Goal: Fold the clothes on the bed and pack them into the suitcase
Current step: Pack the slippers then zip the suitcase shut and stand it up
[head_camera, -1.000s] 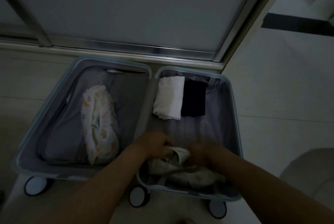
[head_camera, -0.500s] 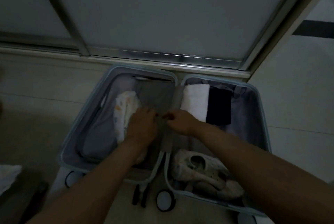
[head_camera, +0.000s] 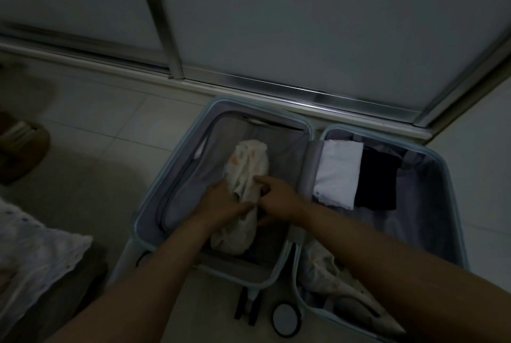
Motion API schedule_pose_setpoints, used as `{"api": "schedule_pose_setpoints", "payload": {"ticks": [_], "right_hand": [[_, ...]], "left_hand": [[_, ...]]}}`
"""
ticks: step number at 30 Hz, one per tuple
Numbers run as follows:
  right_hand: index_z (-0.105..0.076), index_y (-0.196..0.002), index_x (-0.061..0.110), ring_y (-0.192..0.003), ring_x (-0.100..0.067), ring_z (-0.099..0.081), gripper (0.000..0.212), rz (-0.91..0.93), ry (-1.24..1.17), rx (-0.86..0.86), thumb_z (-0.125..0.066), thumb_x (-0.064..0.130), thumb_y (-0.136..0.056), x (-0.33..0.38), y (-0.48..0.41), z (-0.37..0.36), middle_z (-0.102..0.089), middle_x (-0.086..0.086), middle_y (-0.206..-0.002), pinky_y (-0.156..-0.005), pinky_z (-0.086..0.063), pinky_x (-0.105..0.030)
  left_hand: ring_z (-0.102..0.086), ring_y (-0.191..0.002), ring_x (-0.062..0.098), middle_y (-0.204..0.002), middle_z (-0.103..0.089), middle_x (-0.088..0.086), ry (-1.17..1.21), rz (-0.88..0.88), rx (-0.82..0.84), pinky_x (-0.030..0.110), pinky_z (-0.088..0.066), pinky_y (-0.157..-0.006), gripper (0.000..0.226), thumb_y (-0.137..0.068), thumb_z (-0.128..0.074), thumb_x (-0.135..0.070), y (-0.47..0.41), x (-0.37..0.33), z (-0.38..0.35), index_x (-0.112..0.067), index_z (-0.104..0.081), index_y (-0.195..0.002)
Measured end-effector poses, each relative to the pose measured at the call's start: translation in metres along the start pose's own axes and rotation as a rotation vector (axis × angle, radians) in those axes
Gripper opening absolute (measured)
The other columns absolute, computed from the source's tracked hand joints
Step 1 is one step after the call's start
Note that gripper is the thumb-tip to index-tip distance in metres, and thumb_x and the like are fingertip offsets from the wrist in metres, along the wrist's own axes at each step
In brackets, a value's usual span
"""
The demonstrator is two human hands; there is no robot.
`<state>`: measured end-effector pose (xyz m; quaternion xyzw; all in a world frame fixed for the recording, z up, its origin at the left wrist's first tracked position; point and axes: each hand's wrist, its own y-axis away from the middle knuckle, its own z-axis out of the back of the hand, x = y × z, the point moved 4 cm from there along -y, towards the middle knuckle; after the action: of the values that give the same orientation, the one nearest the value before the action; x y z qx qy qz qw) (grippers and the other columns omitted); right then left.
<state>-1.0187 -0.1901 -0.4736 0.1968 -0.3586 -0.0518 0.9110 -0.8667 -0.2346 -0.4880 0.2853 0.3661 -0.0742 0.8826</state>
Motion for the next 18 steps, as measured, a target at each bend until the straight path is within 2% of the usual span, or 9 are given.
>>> {"api": "schedule_pose_setpoints", "payload": {"ticks": [1, 4, 7, 9, 11, 13, 15, 16, 18], "right_hand": [[-0.033, -0.147, 0.015, -0.105, -0.036, -0.060, 0.065, 0.003, 0.054, 0.023, -0.059, 0.001, -0.089, 0.000, 0.002, 0.007, -0.046, -0.015, -0.136, -0.079, -0.058, -0.044], [-0.039, -0.140, 0.015, -0.118, -0.035, -0.051, 0.063, 0.013, 0.424, -0.026, -0.067, 0.020, -0.084, -0.003, -0.003, 0.024, -0.041, -0.016, -0.139, -0.094, -0.045, -0.037], [-0.040, -0.143, 0.012, -0.127, -0.041, -0.042, 0.074, 0.218, 0.826, -0.121, -0.072, 0.026, -0.078, 0.015, -0.016, 0.037, -0.036, -0.024, -0.143, -0.098, -0.039, -0.048], [-0.059, -0.130, 0.010, -0.116, -0.043, -0.056, 0.077, 0.372, 0.967, -0.058, -0.086, 0.028, -0.060, 0.021, -0.034, 0.033, -0.054, -0.027, -0.131, -0.086, -0.049, -0.056], [-0.070, -0.116, 0.015, -0.106, -0.036, -0.065, 0.074, 0.456, 1.098, -0.023, -0.091, 0.036, -0.048, 0.028, -0.047, 0.027, -0.065, -0.020, -0.120, -0.075, -0.055, -0.053], [-0.057, -0.134, 0.017, -0.126, -0.032, -0.052, 0.073, 0.438, 1.185, 0.091, -0.080, 0.039, -0.068, 0.034, -0.051, 0.022, -0.053, -0.018, -0.138, -0.095, -0.046, -0.055], [-0.022, -0.152, 0.018, -0.146, -0.030, -0.019, 0.074, 0.409, 1.214, 0.117, -0.059, 0.036, -0.090, 0.027, -0.056, 0.018, -0.021, -0.016, -0.158, -0.114, -0.016, -0.056], [-0.016, -0.153, 0.018, -0.147, -0.030, -0.015, 0.075, 0.396, 1.192, 0.075, -0.056, 0.036, -0.091, 0.025, -0.056, 0.023, -0.017, -0.015, -0.159, -0.115, -0.008, -0.056], [-0.023, -0.151, 0.017, -0.141, -0.031, -0.026, 0.082, 0.405, 1.103, -0.015, -0.063, 0.040, -0.084, 0.022, -0.051, 0.029, -0.029, -0.016, -0.152, -0.114, -0.003, -0.058]], "left_hand": [[-0.051, -0.122, 0.018, -0.138, -0.050, -0.004, 0.026, -0.052, 0.039, 0.037, -0.046, -0.102, 0.098, -0.061, -0.076, -0.063, 0.000, -0.001, 0.002, -0.025, -0.040, -0.144], [-0.045, -0.130, 0.016, -0.145, -0.043, -0.005, -0.034, -0.106, 0.073, 0.037, -0.042, -0.107, 0.118, -0.051, -0.077, -0.073, -0.003, -0.005, 0.000, -0.026, -0.031, -0.149], [-0.014, -0.146, 0.024, -0.159, -0.009, 0.000, -0.253, -0.034, 0.135, 0.041, -0.023, -0.118, 0.150, -0.042, -0.074, -0.081, -0.003, -0.003, -0.014, -0.020, 0.005, -0.154], [-0.017, -0.145, 0.027, -0.160, -0.010, 0.006, -0.260, 0.001, 0.121, 0.043, -0.022, -0.117, 0.143, -0.051, -0.077, -0.072, -0.004, 0.003, -0.016, -0.022, 0.010, -0.153], [-0.032, -0.140, 0.027, -0.156, -0.025, 0.008, -0.236, -0.019, 0.096, 0.044, -0.031, -0.114, 0.133, -0.053, -0.073, -0.067, -0.008, 0.004, -0.013, -0.024, 0.003, -0.153], [-0.041, -0.134, 0.025, -0.151, -0.035, 0.004, -0.228, -0.045, 0.095, 0.041, -0.038, -0.109, 0.128, -0.050, -0.071, -0.061, -0.007, 0.000, -0.006, -0.021, -0.007, -0.153], [-0.045, -0.129, 0.021, -0.144, -0.041, -0.002, -0.214, -0.092, 0.101, 0.038, -0.040, -0.106, 0.119, -0.052, -0.076, -0.054, -0.006, 0.003, 0.000, -0.019, -0.021, -0.151], [-0.045, -0.129, 0.019, -0.141, -0.042, -0.006, -0.203, -0.134, 0.089, 0.036, -0.041, -0.105, 0.113, -0.054, -0.080, -0.051, -0.005, 0.002, 0.004, -0.020, -0.026, -0.149], [-0.039, -0.132, 0.013, -0.142, -0.038, -0.009, -0.172, -0.228, 0.078, 0.033, -0.035, -0.110, 0.109, -0.057, -0.084, -0.046, -0.005, -0.002, 0.012, -0.020, -0.029, -0.148]]}}
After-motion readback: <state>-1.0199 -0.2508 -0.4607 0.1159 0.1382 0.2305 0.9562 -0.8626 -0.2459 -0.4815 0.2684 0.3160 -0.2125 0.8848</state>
